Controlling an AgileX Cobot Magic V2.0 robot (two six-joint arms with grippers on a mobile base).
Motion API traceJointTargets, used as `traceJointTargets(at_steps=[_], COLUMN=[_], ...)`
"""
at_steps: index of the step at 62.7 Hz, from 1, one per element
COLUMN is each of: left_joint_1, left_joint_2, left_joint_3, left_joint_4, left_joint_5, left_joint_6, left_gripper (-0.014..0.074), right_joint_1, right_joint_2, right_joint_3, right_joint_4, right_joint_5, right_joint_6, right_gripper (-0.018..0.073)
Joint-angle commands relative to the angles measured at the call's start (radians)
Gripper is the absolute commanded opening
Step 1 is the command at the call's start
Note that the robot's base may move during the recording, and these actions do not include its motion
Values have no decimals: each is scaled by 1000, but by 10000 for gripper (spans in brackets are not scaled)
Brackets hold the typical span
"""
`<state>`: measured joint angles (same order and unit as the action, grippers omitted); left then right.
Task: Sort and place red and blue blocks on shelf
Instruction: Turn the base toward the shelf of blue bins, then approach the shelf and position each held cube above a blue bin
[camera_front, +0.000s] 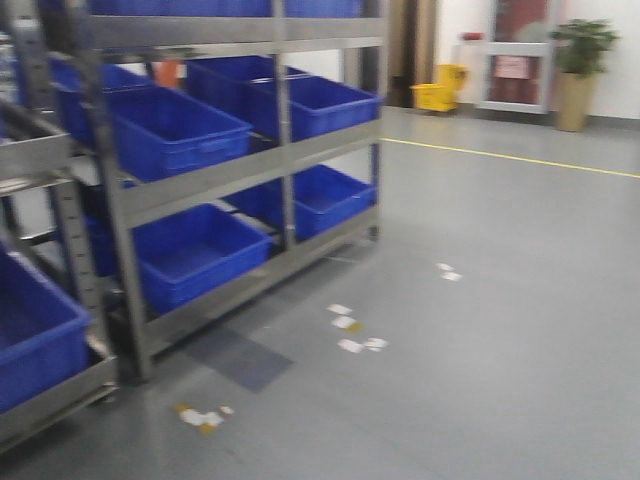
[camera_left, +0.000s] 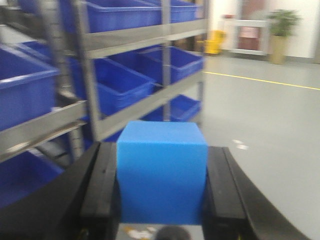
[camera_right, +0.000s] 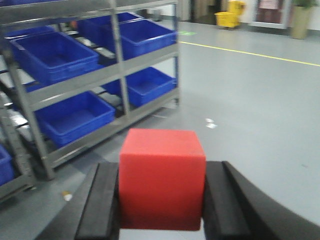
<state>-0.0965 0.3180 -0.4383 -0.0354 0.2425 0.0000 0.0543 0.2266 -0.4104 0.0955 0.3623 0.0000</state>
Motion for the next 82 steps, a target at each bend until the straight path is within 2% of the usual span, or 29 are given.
traceJointTargets(at_steps=[1,82], left_joint_1=[2,2], left_joint_2=[7,7], left_joint_3=[-29,-29], left_joint_4=[-2,-2], left_joint_5=[-84,-84], left_joint_6=[0,0], left_gripper=[124,124], right_joint_1=[-5,-5], right_joint_2=[8,8], right_joint_3=[-27,-27], right_joint_4=[2,2], right_joint_5=[-86,-86], right_joint_6=[0,0], right_gripper=[56,56])
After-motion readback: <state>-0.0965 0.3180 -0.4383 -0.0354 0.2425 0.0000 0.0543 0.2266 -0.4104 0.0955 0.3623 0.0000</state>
